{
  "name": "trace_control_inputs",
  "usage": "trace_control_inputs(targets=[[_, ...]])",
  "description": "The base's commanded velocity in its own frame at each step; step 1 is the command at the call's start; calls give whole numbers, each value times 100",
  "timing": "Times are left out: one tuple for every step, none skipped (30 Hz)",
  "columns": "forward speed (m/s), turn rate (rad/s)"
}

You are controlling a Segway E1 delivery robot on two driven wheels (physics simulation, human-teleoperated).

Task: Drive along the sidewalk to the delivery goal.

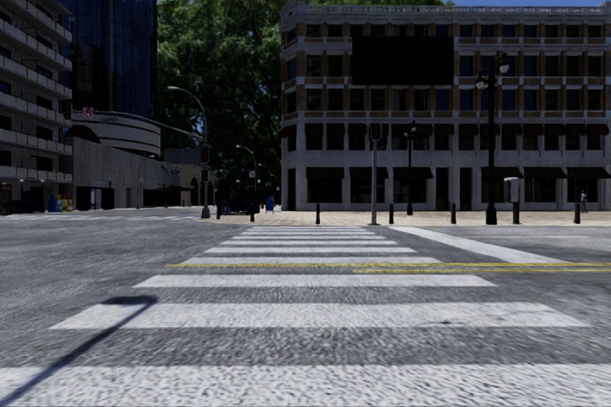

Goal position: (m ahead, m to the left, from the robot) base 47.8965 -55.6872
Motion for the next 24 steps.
trace_control_inputs(targets=[[200, 21], [200, 21], [200, 21], [200, 21], [200, 21], [200, 21], [200, 21], [200, 21], [200, 21], [200, 21], [200, 21], [200, 21], [200, 21], [200, 21], [200, 21], [200, 21], [200, 21], [200, 21], [200, 21], [200, 21], [200, 21], [200, 21], [200, 21], [200, 21]])
